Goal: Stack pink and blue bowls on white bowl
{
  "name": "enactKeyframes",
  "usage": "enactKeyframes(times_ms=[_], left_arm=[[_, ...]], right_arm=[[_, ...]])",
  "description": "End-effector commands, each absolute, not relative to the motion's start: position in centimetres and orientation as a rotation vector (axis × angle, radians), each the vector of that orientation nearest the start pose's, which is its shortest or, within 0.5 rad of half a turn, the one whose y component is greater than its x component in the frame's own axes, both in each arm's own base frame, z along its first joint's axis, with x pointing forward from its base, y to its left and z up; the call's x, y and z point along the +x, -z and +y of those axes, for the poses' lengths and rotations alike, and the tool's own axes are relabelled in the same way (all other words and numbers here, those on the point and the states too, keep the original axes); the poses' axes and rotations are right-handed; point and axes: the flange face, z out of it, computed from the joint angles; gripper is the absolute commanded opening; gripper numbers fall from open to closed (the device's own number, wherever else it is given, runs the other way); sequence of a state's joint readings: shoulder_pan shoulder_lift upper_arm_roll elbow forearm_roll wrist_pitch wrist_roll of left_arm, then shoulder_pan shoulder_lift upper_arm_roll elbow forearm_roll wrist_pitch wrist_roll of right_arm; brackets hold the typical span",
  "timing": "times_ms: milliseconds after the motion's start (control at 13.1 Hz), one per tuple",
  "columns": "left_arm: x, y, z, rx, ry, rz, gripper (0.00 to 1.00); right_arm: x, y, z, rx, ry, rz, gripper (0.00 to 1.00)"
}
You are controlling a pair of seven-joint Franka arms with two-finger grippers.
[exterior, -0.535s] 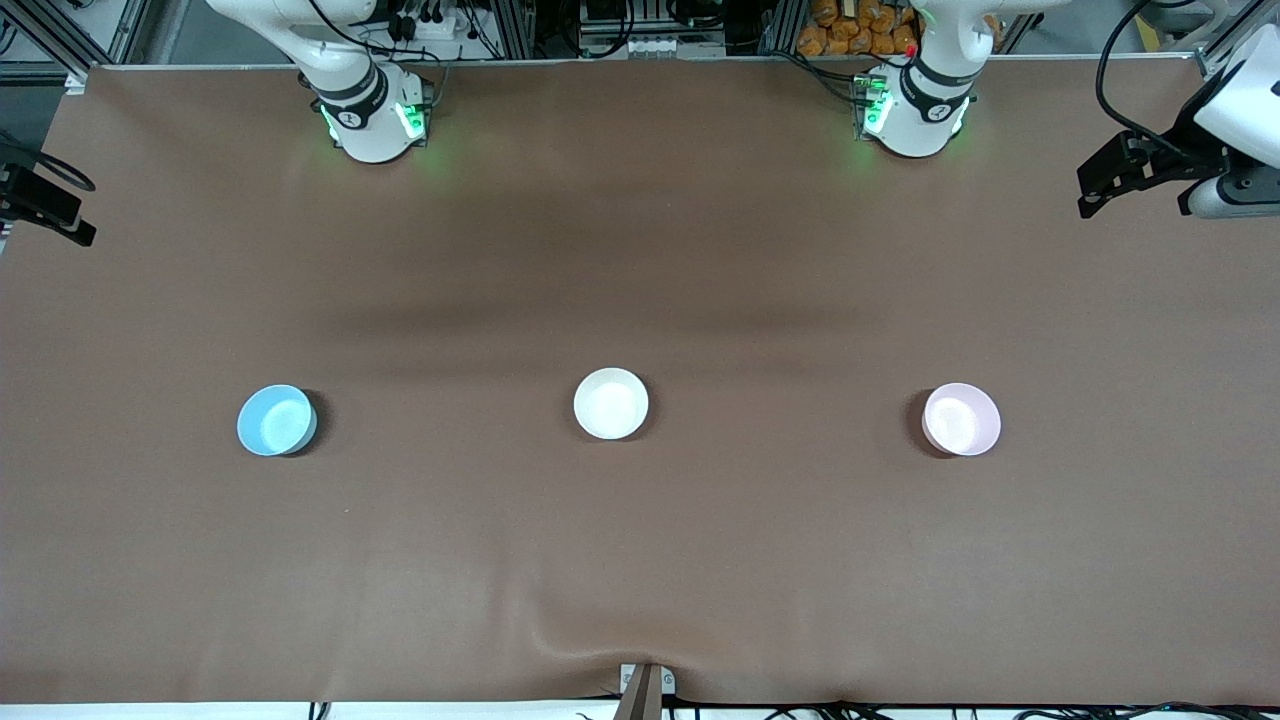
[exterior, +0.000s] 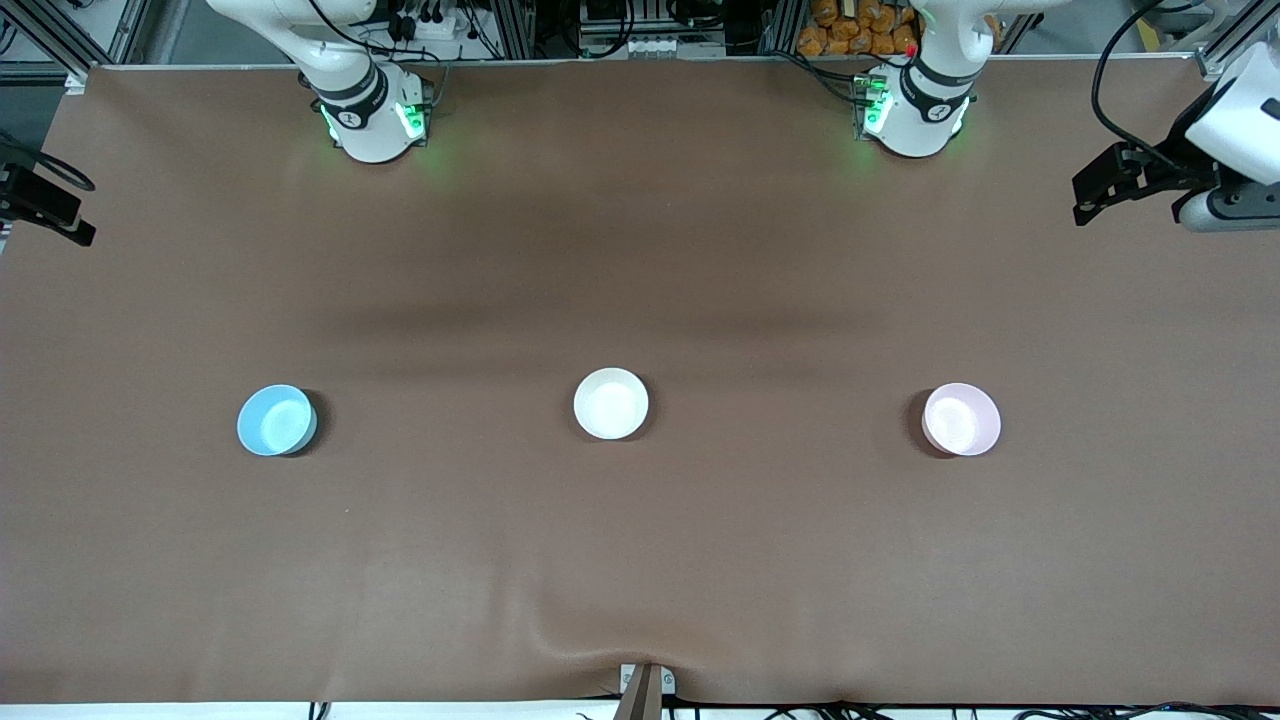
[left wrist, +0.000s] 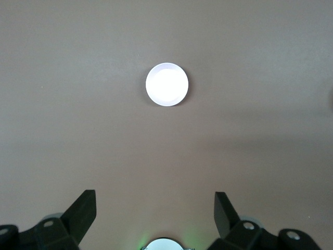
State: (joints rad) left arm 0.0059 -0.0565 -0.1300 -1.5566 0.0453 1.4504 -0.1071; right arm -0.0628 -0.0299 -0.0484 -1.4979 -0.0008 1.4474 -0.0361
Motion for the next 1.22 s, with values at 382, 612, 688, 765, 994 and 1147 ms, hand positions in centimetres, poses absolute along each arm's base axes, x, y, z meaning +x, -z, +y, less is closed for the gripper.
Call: enactKeyframes(times_ms=[382,612,688,765,994,1147], left_arm=[[55.4,-54.8,-4.2,-3.105,-0.139,-0.002,1.0],[55.7,-50.3,-3.2,-3.11,-0.092,-0.027,1.0],[55.7,-48.9,-3.2,-3.112,-0.076,-0.027,1.0],[55.6,-47.7,-3.2,-3.113,-0.057,-0.026,1.0],[55.7,-44.4,-2.1,-3.121,0.009,-0.053,1.0],[55.5,-41.7,-1.8,-3.124,0.05,-0.06,1.0]], right_arm=[[52.8,-67.3,-7.2,-3.143,-0.013,0.134,1.0],[52.8,-67.2,-7.2,-3.14,-0.015,0.133,1.0],[52.8,-67.3,-7.2,-3.14,-0.012,0.133,1.0],[52.8,-67.2,-7.1,-3.139,-0.015,0.133,1.0],[52.8,-67.2,-7.1,-3.139,-0.015,0.133,1.0],[52.8,-67.2,-7.1,-3.139,-0.015,0.133,1.0]])
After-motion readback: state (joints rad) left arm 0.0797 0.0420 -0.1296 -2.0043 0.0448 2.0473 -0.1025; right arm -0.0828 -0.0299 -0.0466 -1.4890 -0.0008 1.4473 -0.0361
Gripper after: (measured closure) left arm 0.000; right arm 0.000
